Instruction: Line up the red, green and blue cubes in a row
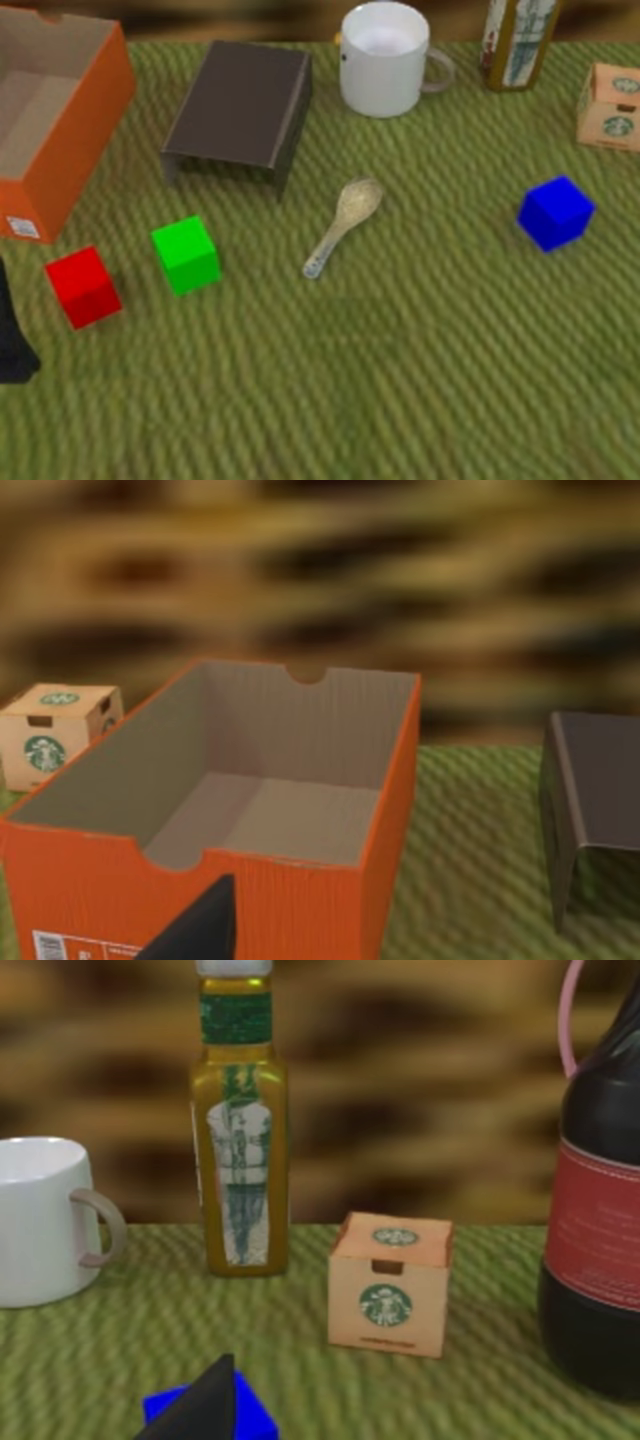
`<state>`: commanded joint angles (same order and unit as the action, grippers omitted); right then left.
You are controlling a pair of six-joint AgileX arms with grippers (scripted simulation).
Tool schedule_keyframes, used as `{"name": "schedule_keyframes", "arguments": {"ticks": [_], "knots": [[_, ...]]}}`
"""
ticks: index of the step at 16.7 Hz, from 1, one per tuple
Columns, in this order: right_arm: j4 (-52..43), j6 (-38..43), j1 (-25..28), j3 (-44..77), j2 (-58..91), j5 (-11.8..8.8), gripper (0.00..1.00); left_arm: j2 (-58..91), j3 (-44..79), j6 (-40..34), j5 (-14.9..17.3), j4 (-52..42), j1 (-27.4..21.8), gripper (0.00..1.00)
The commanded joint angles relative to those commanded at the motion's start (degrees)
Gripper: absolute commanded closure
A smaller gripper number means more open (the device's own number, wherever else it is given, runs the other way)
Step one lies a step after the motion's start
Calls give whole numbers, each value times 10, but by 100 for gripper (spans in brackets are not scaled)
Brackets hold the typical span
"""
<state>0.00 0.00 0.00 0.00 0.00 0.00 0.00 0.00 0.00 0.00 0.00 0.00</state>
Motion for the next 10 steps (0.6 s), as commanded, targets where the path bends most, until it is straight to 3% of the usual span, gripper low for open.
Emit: {"name": "schedule_keyframes", "arguments": {"ticks": [5, 10], "knots": [[0, 0, 0, 0, 0, 0, 0, 35, 35, 23, -1, -25, -2, 0], [0, 0, 0, 0, 0, 0, 0, 216, 183, 122, 0, -133, -14, 0]]}}
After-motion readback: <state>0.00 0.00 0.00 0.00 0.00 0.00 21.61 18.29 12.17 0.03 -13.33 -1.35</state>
